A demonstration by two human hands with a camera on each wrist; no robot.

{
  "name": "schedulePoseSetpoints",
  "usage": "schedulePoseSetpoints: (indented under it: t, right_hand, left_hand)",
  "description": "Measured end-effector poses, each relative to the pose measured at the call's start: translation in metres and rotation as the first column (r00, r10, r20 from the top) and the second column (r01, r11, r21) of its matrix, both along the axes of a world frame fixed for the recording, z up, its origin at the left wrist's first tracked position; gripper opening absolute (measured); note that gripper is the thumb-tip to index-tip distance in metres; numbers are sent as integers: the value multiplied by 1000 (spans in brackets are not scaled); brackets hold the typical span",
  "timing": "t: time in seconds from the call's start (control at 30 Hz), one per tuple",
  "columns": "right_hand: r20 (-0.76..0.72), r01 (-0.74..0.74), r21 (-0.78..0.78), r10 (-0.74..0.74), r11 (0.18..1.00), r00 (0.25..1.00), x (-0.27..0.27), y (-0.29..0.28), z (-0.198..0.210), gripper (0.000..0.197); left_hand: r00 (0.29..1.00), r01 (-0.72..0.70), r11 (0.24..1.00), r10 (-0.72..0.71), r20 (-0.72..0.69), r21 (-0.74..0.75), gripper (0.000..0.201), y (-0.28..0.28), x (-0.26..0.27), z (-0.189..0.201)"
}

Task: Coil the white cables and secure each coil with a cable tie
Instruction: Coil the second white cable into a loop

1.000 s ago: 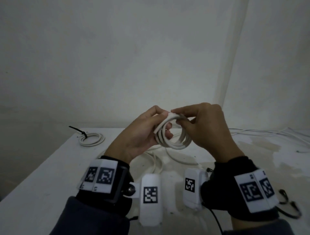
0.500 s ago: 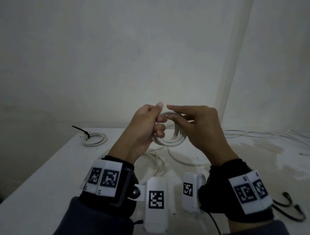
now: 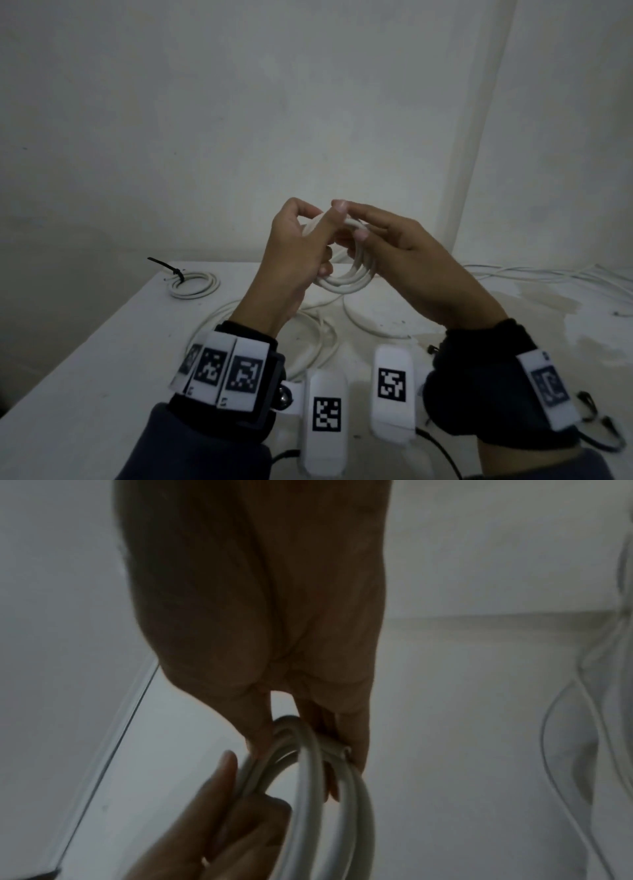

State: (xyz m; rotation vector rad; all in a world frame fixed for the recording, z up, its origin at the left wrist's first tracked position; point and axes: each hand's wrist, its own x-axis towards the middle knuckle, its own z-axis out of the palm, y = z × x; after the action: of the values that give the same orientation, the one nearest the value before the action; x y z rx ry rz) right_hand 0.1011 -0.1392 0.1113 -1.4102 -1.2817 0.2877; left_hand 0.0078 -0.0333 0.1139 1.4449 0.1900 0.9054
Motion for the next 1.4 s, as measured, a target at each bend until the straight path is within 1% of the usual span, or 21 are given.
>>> schedulePoseSetpoints:
  t: [0.03, 0.1, 0.17, 0.23, 0.3, 0.37, 0.4, 0.5, 0.57, 0.63, 0.73, 0.8, 0.87, 0.93, 1.0, 1.07, 1.13, 1.2, 1.27, 1.33, 1.4]
  right_hand:
    - [-42, -30, 21, 31, 999, 999, 0, -1, 0, 34]
    - [-88, -26, 71, 32, 997, 996, -1, 1, 0, 32]
    - [-100, 22, 113, -10, 993, 995, -2, 5, -2, 32]
    - [-74, 81, 128, -72, 988, 995, -4, 9, -4, 33]
    - [-66, 113, 138, -104, 984, 992, -5, 9, -4, 33]
    - [-47, 139, 143, -133, 980, 990, -5, 6, -2, 32]
    - [-36, 148, 144, -145, 978, 989, -6, 5, 0, 32]
    - [-41, 148, 151, -143, 977, 989, -8, 2, 3, 31]
    - [-83, 127, 164, -115, 978, 990, -8, 1, 4, 30]
    - [-169, 86, 189, -54, 978, 984, -8, 0, 4, 31]
    - [-282, 3, 184, 50, 983, 958, -7, -5, 6, 35]
    - [-313, -73, 147, 117, 986, 943, -7, -9, 8, 39]
    - [-321, -109, 119, 142, 987, 936, -7, -11, 10, 40]
    - [-317, -61, 131, 100, 990, 943, -6, -9, 10, 36]
    - [-293, 46, 158, 3, 986, 956, -6, -4, 8, 25]
    - [-226, 162, 162, -124, 973, 966, -7, 2, 5, 14]
    - [-169, 226, 160, -198, 961, 965, -7, 5, 3, 12]
    - [-161, 242, 179, -215, 954, 963, -9, 5, 3, 13]
    - [-158, 259, 225, -227, 939, 961, -11, 3, 4, 13]
    - [-163, 264, 260, -228, 929, 960, -10, -1, 4, 16]
    - [-229, 238, 264, -179, 935, 957, -9, -6, 4, 19]
  left_hand:
    - [1000, 2, 1000, -2, 11, -5, 27, -1, 1, 0]
    - [1000, 3, 1000, -3, 23, -23, 25, -3, 3, 0]
    - [1000, -6, 1000, 6, 7, 2, 26, -3, 4, -2]
    - [999, 21, 998, -18, -50, 62, 27, 1, 2, -3]
    - [986, 133, 988, -123, -111, 79, 24, 7, -2, -3]
    - [959, 258, 964, -248, -136, 61, 17, 13, -8, -1]
    - [950, 293, 954, -284, -133, 57, 13, 15, -11, -1]
    - [947, 320, 947, -319, -44, 10, 3, 17, -13, 2]
    - [944, 329, 942, -328, 31, -66, 8, 15, -12, 3]
    - [937, 347, 929, -338, 86, -131, 14, 14, -11, 5]
    - [941, 334, 929, -321, 106, -160, 16, 15, -11, 7]
    - [946, 318, 932, -300, 119, -176, 16, 16, -12, 9]
    - [951, 301, 937, -281, 124, -180, 17, 15, -12, 9]
    - [954, 294, 939, -275, 122, -177, 18, 14, -11, 8]
    - [953, 297, 939, -279, 120, -174, 17, 14, -10, 7]
    - [960, 274, 951, -263, 93, -140, 15, 15, -10, 6]
    - [975, 221, 972, -217, 56, -81, 13, 16, -10, 6]
    - [984, 173, 984, -170, 60, -50, 12, 15, -10, 6]
    - [985, 153, 986, -147, 86, -65, 12, 14, -8, 6]
    - [985, 156, 985, -150, 91, -70, 12, 14, -7, 6]
    - [982, 179, 983, -176, 72, -42, 10, 16, -7, 4]
